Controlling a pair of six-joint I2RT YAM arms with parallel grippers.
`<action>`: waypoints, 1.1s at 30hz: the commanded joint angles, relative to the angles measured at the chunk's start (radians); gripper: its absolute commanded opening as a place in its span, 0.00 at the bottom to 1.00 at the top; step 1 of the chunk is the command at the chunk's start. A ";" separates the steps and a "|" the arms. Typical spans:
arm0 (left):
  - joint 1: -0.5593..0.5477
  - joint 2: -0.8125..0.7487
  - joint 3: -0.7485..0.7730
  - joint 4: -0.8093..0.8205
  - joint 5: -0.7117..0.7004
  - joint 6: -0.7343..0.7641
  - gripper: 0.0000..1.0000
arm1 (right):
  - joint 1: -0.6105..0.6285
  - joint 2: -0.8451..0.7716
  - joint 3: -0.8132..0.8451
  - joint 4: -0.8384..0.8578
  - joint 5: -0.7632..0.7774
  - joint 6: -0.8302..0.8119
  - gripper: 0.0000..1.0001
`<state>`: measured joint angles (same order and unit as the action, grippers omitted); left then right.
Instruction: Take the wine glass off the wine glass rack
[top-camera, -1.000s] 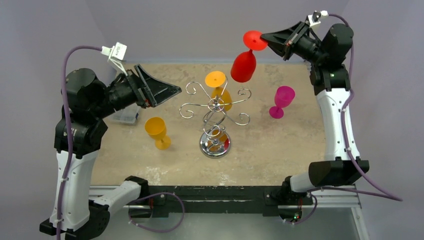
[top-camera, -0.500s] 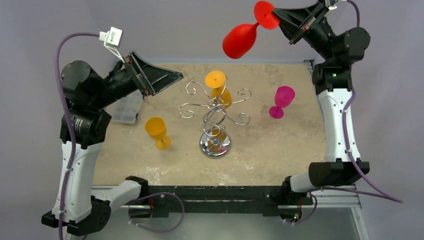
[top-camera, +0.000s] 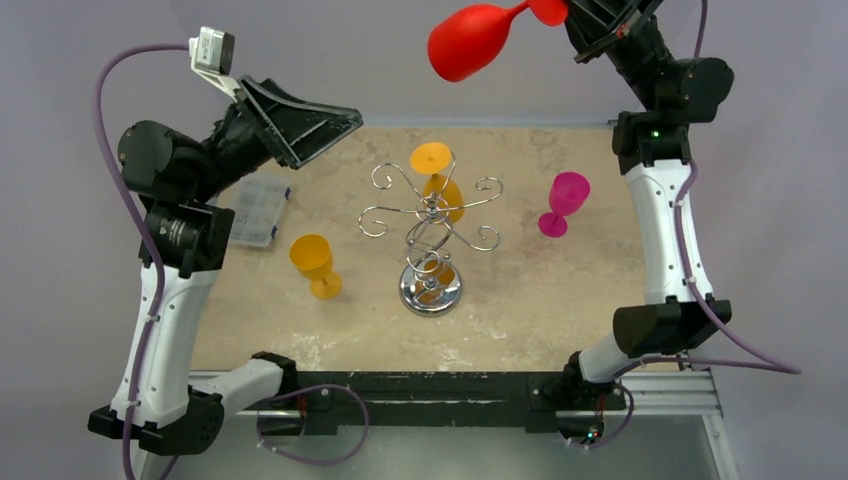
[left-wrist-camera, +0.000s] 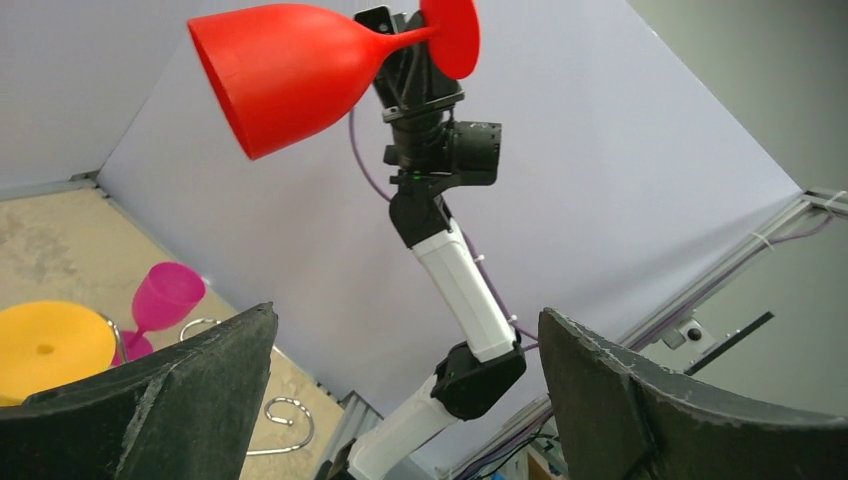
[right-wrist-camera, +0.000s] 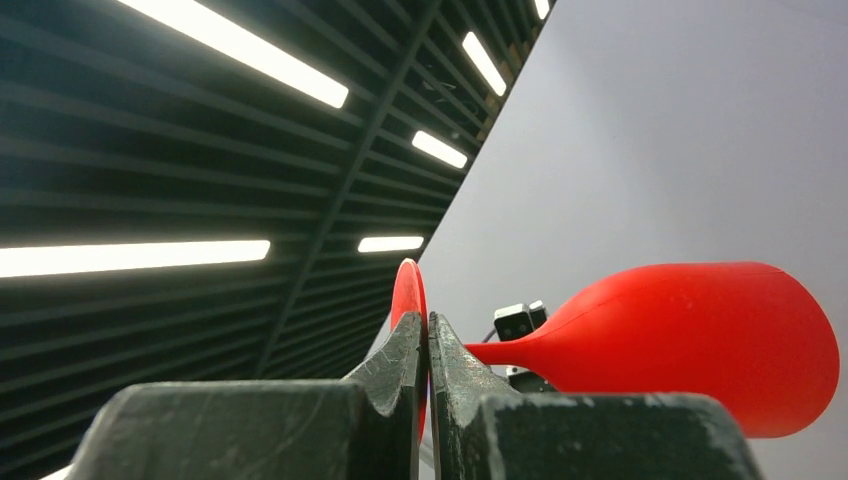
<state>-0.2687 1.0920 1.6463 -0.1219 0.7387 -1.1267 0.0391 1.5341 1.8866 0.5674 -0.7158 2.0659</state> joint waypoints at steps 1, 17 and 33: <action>0.006 0.019 0.001 0.261 0.034 -0.108 1.00 | 0.051 0.009 0.075 0.077 0.072 0.088 0.00; 0.006 0.066 -0.035 0.485 0.017 -0.229 1.00 | 0.149 0.003 0.093 0.123 0.170 0.148 0.00; 0.006 0.118 -0.043 0.573 -0.010 -0.269 1.00 | 0.222 -0.034 0.075 0.093 0.184 0.129 0.00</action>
<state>-0.2684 1.2053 1.6054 0.3794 0.7456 -1.3781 0.2386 1.5398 1.9381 0.6365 -0.5655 2.0846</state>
